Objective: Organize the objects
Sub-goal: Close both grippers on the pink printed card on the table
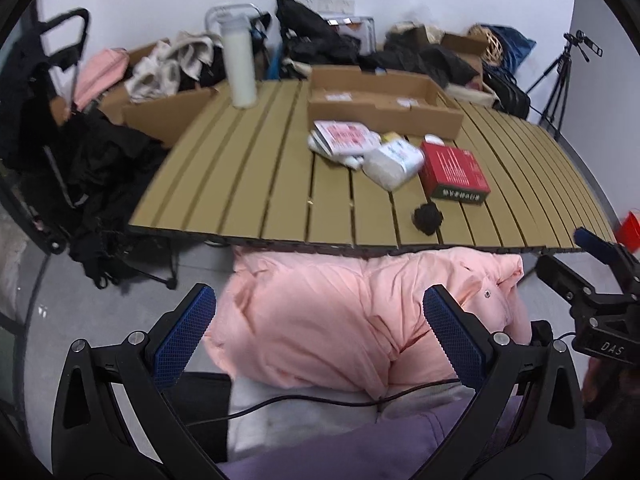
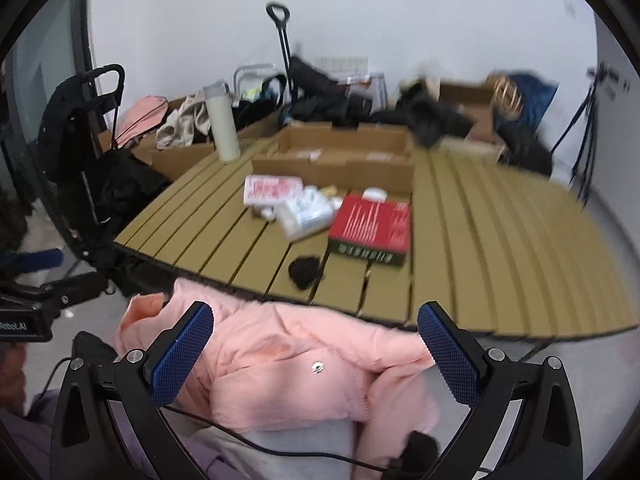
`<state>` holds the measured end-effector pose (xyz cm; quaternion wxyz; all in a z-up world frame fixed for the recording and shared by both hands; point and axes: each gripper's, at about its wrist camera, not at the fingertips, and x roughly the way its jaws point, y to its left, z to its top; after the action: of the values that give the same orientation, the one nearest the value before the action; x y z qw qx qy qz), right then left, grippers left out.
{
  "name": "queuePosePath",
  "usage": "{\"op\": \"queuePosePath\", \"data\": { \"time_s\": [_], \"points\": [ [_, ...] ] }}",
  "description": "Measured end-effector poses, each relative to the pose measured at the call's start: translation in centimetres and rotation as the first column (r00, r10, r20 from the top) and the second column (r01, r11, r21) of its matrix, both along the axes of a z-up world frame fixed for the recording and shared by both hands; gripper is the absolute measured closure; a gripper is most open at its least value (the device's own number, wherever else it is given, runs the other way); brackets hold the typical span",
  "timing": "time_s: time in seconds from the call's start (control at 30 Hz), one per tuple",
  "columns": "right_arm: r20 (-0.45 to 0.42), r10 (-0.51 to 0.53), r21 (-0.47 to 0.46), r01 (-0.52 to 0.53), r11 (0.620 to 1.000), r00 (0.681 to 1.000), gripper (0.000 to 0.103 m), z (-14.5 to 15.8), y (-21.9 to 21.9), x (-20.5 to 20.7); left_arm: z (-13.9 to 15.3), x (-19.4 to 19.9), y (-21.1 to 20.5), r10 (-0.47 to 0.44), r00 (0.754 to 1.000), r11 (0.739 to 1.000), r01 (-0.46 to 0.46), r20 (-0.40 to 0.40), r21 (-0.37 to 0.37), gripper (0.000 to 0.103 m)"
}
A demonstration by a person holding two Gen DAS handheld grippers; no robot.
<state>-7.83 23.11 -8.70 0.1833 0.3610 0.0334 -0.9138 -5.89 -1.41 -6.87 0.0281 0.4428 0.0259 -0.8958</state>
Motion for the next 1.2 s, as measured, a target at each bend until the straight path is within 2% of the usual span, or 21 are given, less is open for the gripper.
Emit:
{"op": "queuePosePath", "data": {
  "time_s": [0.17, 0.3, 0.37, 0.43, 0.5, 0.57, 0.6, 0.63, 0.7, 0.73, 0.8, 0.87, 0.93, 1.0, 1.1, 1.13, 1.2],
  "points": [
    [0.063, 0.049, 0.064, -0.053, 0.997, 0.997, 0.002, -3.4, -1.8, -4.3, -2.0, -3.3, -0.3, -0.012, 0.999, 1.0, 0.012, 0.031, 0.01, 0.001],
    [0.096, 0.091, 0.093, -0.1, 0.991, 0.991, 0.016, -6.1, -4.4, -7.9, -3.1, -6.6, -0.9, -0.022, 0.999, 0.999, 0.021, 0.035, 0.026, 0.002],
    [0.108, 0.106, 0.093, -0.117, 0.989, 0.988, 0.024, -6.7, -5.5, -9.6, -3.5, -8.5, -1.1, -0.032, 0.999, 0.999, 0.031, 0.035, 0.024, 0.007],
    [0.101, 0.15, 0.051, -0.156, 0.986, 0.983, 0.024, -6.3, -6.5, -11.4, -3.7, -11.1, -1.7, -0.022, 0.999, 0.999, 0.022, 0.026, 0.031, 0.016],
    [0.093, 0.174, 0.022, -0.177, 0.984, 0.98, 0.024, -5.6, -7.2, -13.1, -3.6, -13.3, -2.3, -0.016, 1.0, 0.998, 0.016, 0.006, 0.067, 0.022],
    [0.088, 0.185, -0.016, -0.185, 0.983, 0.979, 0.024, -4.7, -7.9, -16.0, -3.7, -16.3, -3.1, -0.005, 1.0, 0.993, 0.005, 0.001, 0.114, 0.023],
    [0.089, 0.183, -0.036, -0.181, 0.983, 0.979, 0.025, -4.3, -8.1, -17.5, -4.0, -17.9, -3.4, -0.006, 1.0, 0.99, 0.004, 0.009, 0.139, 0.032],
    [0.098, 0.181, -0.058, -0.176, 0.983, 0.978, 0.028, -4.2, -8.3, -19.1, -4.3, -19.4, -3.6, -0.003, 1.0, 0.988, -0.001, 0.023, 0.156, 0.042],
    [0.15, 0.172, -0.093, -0.159, 0.983, 0.974, 0.051, -4.5, -9.1, -23.2, -5.3, -22.6, -4.1, -0.01, 0.999, 0.978, 0.001, 0.042, 0.207, 0.049],
    [0.199, 0.179, -0.114, -0.159, 0.981, 0.963, 0.054, -5.2, -9.6, -25.7, -5.9, -23.8, -4.4, 0.004, 0.998, 0.976, -0.017, 0.063, 0.217, 0.057],
    [0.279, 0.186, -0.13, -0.155, 0.979, 0.942, 0.055, -6.7, -10.6, -29.0, -7.0, -25.4, -4.6, 0.001, 0.995, 0.968, -0.025, 0.095, 0.252, 0.066],
    [0.336, 0.215, -0.139, -0.178, 0.974, 0.917, 0.056, -8.1, -11.6, -31.0, -8.1, -26.5, -4.8, -0.011, 0.992, 0.956, -0.027, 0.127, 0.293, 0.07],
    [0.375, 0.241, -0.146, -0.2, 0.969, 0.895, 0.056, -9.3, -12.5, -31.9, -9.1, -26.8, -4.5, -0.034, 0.988, 0.947, -0.016, 0.151, 0.32, 0.07],
    [0.413, 0.266, -0.134, -0.23, 0.964, 0.871, 0.056, -10.6, -13.4, -32.3, -9.6, -26.9, -4.3, -0.035, 0.987, 0.951, -0.015, 0.155, 0.308, 0.07],
    [0.417, 0.288, -0.182, -0.231, 0.956, 0.862, 0.056, -11.0, -13.1, -33.0, -9.8, -26.9, -4.4, -0.039, 0.99, 0.945, -0.007, 0.137, 0.326, 0.071],
    [0.43, 0.29, -0.197, -0.225, 0.954, 0.855, 0.056, -11.2, -13.0, -33.3, -9.7, -26.8, -4.3, -0.036, 0.991, 0.948, -0.007, 0.128, 0.318, 0.076],
    [0.444, 0.299, -0.242, -0.208, 0.948, 0.845, 0.066, -11.4, -12.5, -33.6, -9.2, -26.5, -4.4, -0.034, 0.994, 0.955, 0.0, 0.107, 0.298, 0.086]
  ]
}}
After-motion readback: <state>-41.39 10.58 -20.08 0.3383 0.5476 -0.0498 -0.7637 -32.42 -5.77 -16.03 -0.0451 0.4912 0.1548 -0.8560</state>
